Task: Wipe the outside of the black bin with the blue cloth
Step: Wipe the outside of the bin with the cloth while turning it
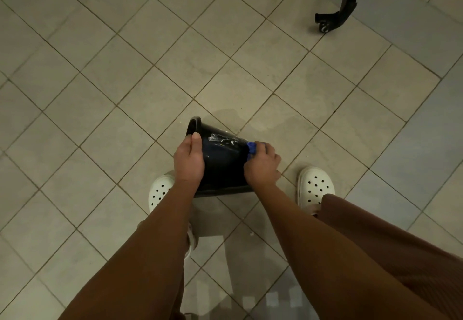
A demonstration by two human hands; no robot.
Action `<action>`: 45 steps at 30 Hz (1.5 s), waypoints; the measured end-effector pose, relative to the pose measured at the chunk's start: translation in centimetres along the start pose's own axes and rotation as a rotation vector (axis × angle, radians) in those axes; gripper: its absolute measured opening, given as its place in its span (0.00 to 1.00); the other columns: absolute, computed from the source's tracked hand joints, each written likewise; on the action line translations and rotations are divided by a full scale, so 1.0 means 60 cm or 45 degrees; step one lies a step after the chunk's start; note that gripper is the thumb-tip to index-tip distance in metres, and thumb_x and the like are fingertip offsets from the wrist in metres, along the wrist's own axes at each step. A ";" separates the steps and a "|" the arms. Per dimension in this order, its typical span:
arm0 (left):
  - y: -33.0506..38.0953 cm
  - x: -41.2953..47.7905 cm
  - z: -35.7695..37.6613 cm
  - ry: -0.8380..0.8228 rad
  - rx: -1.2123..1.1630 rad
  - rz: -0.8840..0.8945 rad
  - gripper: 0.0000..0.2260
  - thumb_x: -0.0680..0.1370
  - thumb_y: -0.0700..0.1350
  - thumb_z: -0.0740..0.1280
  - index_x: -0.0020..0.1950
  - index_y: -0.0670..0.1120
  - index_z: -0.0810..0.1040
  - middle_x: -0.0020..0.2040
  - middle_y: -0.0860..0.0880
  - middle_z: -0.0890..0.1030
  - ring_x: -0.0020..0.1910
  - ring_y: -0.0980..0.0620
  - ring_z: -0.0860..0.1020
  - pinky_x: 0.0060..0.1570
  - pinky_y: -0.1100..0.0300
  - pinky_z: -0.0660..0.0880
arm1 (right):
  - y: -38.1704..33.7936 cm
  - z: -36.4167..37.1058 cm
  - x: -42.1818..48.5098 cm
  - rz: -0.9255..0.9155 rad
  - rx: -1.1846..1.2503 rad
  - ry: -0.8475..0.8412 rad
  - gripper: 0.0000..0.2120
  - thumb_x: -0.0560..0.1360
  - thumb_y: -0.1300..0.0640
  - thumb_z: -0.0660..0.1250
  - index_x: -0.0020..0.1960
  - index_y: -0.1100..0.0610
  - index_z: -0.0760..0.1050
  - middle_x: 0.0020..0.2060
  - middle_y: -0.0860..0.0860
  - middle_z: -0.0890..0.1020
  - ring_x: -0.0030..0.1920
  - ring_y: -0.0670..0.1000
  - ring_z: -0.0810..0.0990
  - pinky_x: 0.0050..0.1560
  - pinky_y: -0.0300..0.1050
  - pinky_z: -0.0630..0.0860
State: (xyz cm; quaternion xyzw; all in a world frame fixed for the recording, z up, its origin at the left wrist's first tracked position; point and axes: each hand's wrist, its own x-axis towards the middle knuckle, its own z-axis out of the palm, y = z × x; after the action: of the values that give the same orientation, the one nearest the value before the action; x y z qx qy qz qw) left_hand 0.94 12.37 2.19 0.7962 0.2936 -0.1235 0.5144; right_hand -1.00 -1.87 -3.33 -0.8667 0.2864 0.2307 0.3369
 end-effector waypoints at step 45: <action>0.034 0.018 -0.004 -0.052 0.010 -0.234 0.20 0.85 0.53 0.52 0.59 0.40 0.77 0.52 0.40 0.80 0.51 0.42 0.79 0.47 0.53 0.76 | 0.015 0.064 -0.084 -0.850 -0.158 0.087 0.37 0.71 0.65 0.69 0.75 0.56 0.56 0.76 0.54 0.52 0.76 0.56 0.45 0.74 0.59 0.45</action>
State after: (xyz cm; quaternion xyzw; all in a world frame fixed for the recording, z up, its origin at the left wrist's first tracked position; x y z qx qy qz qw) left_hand 2.99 12.38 3.28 0.7654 0.3542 -0.1875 0.5035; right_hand -6.05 2.03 -3.32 -0.9388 -0.0165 0.0957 0.3306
